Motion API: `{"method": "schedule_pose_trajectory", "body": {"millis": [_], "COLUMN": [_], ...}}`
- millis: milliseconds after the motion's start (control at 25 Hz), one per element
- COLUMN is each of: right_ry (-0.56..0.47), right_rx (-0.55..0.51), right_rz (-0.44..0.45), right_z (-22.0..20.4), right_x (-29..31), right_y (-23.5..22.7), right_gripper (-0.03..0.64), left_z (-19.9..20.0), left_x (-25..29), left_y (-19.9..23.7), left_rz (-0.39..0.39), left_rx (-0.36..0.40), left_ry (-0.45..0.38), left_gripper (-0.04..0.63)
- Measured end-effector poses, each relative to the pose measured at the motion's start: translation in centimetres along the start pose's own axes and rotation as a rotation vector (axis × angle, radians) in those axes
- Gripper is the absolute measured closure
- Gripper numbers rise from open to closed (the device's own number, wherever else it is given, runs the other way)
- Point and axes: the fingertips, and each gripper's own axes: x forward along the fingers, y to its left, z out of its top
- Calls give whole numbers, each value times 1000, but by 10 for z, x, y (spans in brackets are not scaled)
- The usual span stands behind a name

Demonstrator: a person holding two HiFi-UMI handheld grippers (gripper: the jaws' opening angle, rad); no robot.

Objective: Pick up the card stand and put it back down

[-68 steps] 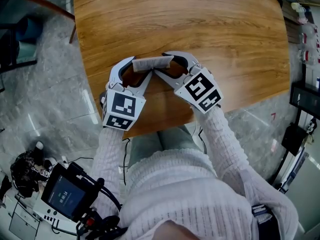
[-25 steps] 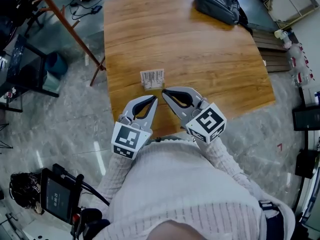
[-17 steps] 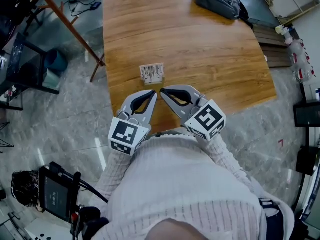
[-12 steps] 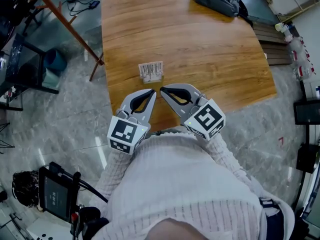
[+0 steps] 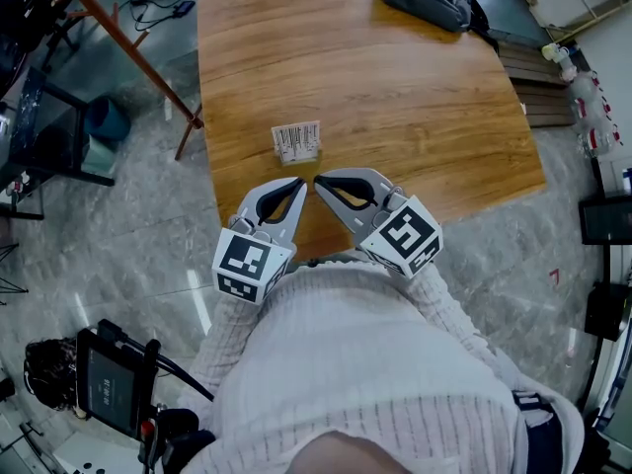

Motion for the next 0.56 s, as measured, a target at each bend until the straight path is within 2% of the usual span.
{"method": "schedule_pose_trajectory", "body": {"millis": [560], "right_ry": [18], "right_rx": [7], "right_rz": [-7], "right_z": [-4], "right_x": [-1], "right_y": [-4], "right_gripper": [617], "left_z": [-1], "left_x": [1], "left_y": [-4], "left_rz": [-13], "left_rx": [8], "left_ry": [7], "left_gripper": [587]}}
